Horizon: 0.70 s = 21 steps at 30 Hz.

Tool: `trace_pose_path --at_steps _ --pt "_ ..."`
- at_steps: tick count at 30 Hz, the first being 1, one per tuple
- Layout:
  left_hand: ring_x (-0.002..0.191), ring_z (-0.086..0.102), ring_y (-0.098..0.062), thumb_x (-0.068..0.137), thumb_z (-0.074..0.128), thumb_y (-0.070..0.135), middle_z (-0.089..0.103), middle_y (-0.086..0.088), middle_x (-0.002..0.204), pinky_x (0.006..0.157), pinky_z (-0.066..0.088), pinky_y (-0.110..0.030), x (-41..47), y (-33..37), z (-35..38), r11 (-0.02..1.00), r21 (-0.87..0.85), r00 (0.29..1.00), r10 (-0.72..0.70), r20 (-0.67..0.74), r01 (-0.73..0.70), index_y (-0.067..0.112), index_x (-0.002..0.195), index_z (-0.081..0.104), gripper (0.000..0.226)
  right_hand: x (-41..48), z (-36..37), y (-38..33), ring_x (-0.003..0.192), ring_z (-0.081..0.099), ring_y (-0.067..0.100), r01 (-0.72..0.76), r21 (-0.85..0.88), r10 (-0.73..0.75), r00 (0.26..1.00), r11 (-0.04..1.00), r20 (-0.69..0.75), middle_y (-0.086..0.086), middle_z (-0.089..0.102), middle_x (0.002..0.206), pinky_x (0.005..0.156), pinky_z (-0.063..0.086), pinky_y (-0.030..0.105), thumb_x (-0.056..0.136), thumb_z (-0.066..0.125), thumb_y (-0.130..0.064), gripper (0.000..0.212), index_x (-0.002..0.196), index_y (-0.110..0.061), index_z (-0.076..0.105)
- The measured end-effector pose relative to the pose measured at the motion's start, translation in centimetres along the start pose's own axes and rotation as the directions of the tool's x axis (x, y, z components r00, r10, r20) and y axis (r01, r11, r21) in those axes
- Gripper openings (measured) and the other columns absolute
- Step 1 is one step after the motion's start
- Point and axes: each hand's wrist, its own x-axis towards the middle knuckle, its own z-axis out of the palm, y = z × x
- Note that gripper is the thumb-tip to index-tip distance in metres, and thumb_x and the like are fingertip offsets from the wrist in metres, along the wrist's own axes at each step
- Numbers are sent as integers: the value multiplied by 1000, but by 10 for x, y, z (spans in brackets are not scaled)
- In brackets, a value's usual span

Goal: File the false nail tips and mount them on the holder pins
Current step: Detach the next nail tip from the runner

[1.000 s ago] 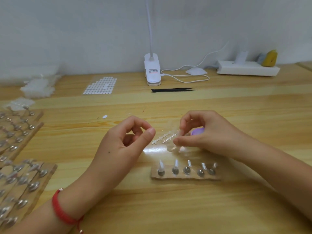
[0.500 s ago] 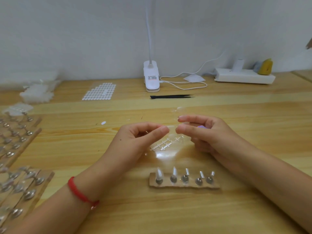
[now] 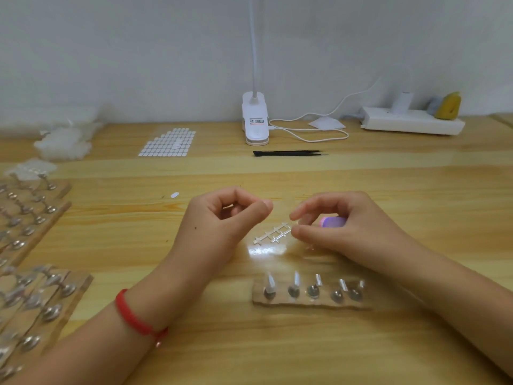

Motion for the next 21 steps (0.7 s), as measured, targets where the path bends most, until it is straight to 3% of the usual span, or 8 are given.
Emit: trace_pose_path --at_steps 3,7,8,10,11,13,16,21 --pt "40 29 -1 77 72 18 33 8 50 41 26 -7 -3 -1 2 999 6 999 32 1 -32 22 55 60 26 -1 2 3 55 56 -1 73 -193 -62 996 978 60 -14 62 69 60 41 11 76 78 -27 15 88 -35 74" --pt "45 33 -1 76 72 19 38 -6 59 45 30 -6 -7 0 5 997 -6 996 72 44 -71 16 60 62 19 -1 1 4 56 54 -1 83 -290 -91 996 953 -14 -11 61 73 56 38 8 71 79 -50 31 98 -39 70" --pt "45 33 -2 73 72 24 38 -7 59 46 30 -6 -7 1 5 997 -17 996 72 54 -71 14 62 62 18 1 0 3 57 53 0 56 -229 -68 997 972 -45 -10 62 74 54 38 10 75 75 -53 27 96 -37 71" --pt "45 32 -2 67 70 32 37 -8 60 46 30 -6 -7 1 6 997 -46 995 63 72 -60 13 64 63 20 7 -1 -1 53 46 7 -107 172 110 994 979 -10 -5 58 72 47 34 18 81 52 -40 28 90 -25 73" --pt "45 32 -3 66 70 34 37 -10 62 46 30 -6 -7 1 6 997 -58 995 56 79 -51 15 65 64 19 9 -1 -2 51 41 10 -185 403 168 983 896 77 -1 55 70 46 29 21 79 43 -29 33 91 -17 72" --pt "45 32 -3 66 70 34 39 -11 65 47 31 -6 -6 2 6 997 -66 995 44 85 -38 20 65 68 15 10 -1 -4 53 40 12 -268 653 183 963 708 197 4 52 69 46 30 23 74 39 -15 40 95 -3 70" --pt "46 33 -2 68 70 36 38 -9 64 47 31 -6 -4 -1 4 999 -38 997 27 77 -24 22 68 71 14 9 -2 0 60 49 15 -297 766 134 953 571 271 7 57 75 51 46 24 73 44 -8 42 100 1 74" --pt "49 36 -2 67 69 39 40 -5 62 48 32 -7 -2 -3 3 999 -38 998 20 61 -18 22 70 72 18 8 -3 8 98 70 25 -266 765 87 960 586 268 17 70 102 78 57 29 86 56 -6 32 115 -3 69"
